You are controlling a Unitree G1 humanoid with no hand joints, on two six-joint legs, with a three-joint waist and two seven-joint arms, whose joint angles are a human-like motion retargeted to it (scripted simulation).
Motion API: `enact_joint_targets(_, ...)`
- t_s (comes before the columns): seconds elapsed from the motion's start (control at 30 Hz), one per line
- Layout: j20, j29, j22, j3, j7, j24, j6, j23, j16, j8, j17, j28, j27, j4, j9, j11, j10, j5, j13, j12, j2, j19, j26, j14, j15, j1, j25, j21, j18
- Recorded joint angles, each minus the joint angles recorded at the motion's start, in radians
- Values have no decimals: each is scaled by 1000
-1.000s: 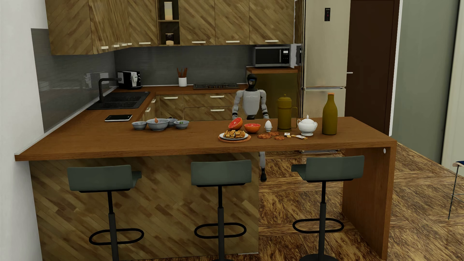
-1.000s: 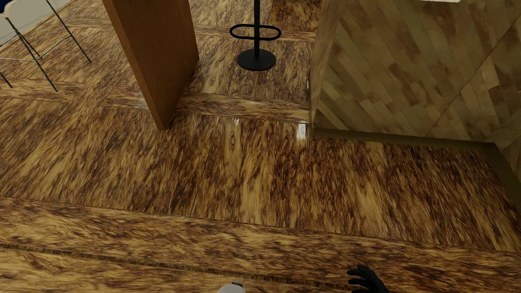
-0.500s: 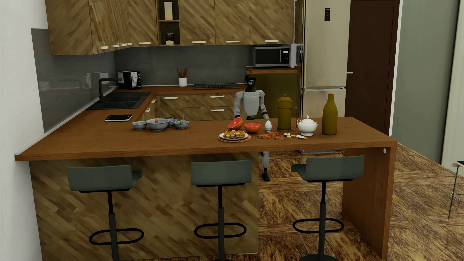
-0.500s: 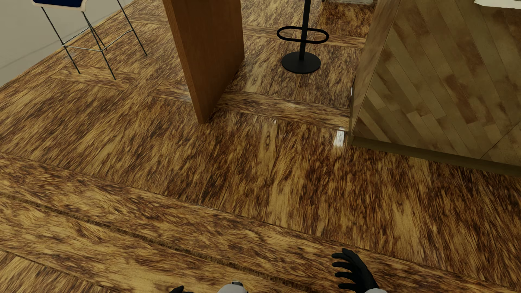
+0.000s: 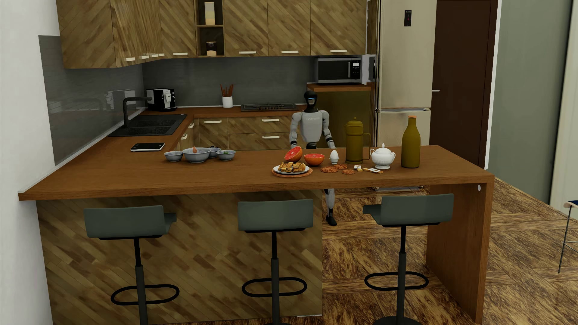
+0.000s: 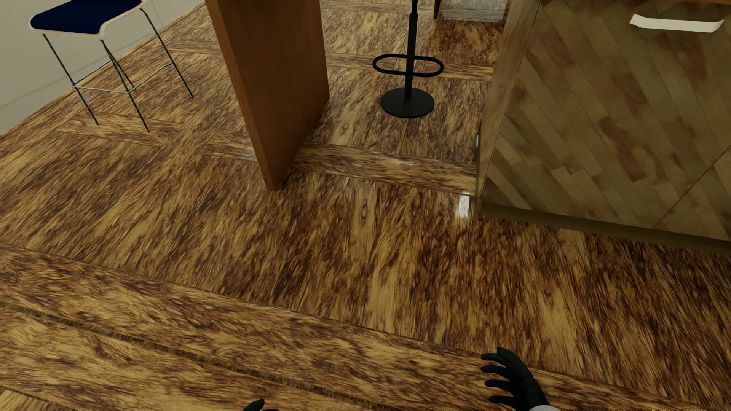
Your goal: Rotate left
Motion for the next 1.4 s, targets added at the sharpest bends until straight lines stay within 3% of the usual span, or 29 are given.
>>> enact_joint_targets(0.07,11,31,4,-4,6,12,-7,7,14,4,1,-4,-5,-2,0,1,-1,-4,24,-11,-4,3,0,-2,-5,-2,-3,-18,-1)
enact_joint_targets(0.17,19,39,16,-7,-1,60,-18,-13,18,-3,41,2,30,2,19,-7,-1,0,6,-53,9,0,-25,-8,-9,6,-10,12,-5)
enact_joint_targets(0.27,0,16,-10,-15,5,53,-14,-12,9,3,12,9,-4,8,15,-11,10,6,-4,-47,2,2,-38,-20,-10,-5,6,0,-3)
enact_joint_targets(0.37,11,-31,-17,-9,-3,53,-14,-11,7,-6,22,5,-32,7,25,-15,10,5,25,-35,10,0,-74,-21,-12,-3,-24,9,-4)
enact_joint_targets(0.53,14,-41,-2,-2,0,40,-12,-12,15,-4,-10,-13,-4,-10,18,-23,-14,-12,15,-9,15,8,-41,-4,-6,7,-12,-1,4)
enact_joint_targets(0.6,11,-18,1,-18,-4,27,-12,-13,19,-7,26,-9,1,-9,11,-24,-15,-10,1,-16,17,6,-14,-1,-3,7,10,7,2)
enact_joint_targets(0.77,7,60,11,-30,-6,15,-8,-16,16,-9,-1,-2,31,-5,-13,-25,-14,-6,42,-47,6,5,-32,5,4,-5,-19,-12,1)
enact_joint_targets(0.87,24,40,-8,-3,-16,50,-18,-6,24,-19,-17,16,18,-15,-6,-30,-28,-14,5,-18,12,1,-27,0,4,0,-57,-15,2)
enact_joint_targets(0.93,-3,20,4,13,-18,58,-9,-19,5,-20,8,15,-32,-4,1,-5,2,-3,-7,-12,7,-2,-12,-3,-12,-10,-68,-9,-5)
enact_joint_targets(1.0,3,16,9,19,-16,55,-6,0,27,-19,17,-20,-66,4,5,3,17,3,1,-27,8,-4,14,-13,-19,-11,-52,4,-8)
enact_joint_targets(1.03,29,16,11,1,-21,58,-3,-12,13,-23,5,-28,-59,2,7,9,25,2,3,-34,6,-4,22,-17,-23,-17,-39,8,-8)
enact_joint_targets(1.13,7,11,-5,-10,-19,38,-24,-7,-16,-21,-5,-28,-2,-2,23,17,2,-2,29,-17,11,-11,-15,-9,-32,4,-22,3,-15)
enact_joint_targets(1.23,-1,4,2,-11,-15,24,-18,-11,20,-16,-5,-15,49,4,26,18,-10,4,29,-52,11,-17,-49,-2,-29,14,-13,-9,-21)
enact_joint_targets(1.3,20,-12,-3,-32,-5,30,-9,-17,8,-7,8,12,47,3,12,19,-23,3,9,-44,5,-17,-46,5,-27,17,-11,1,-21)
enact_joint_targets(1.4,8,-17,2,-27,-12,25,-1,-6,15,-13,13,25,0,-8,-6,29,-34,-8,33,-41,3,-19,-29,11,-35,20,-15,2,-23)
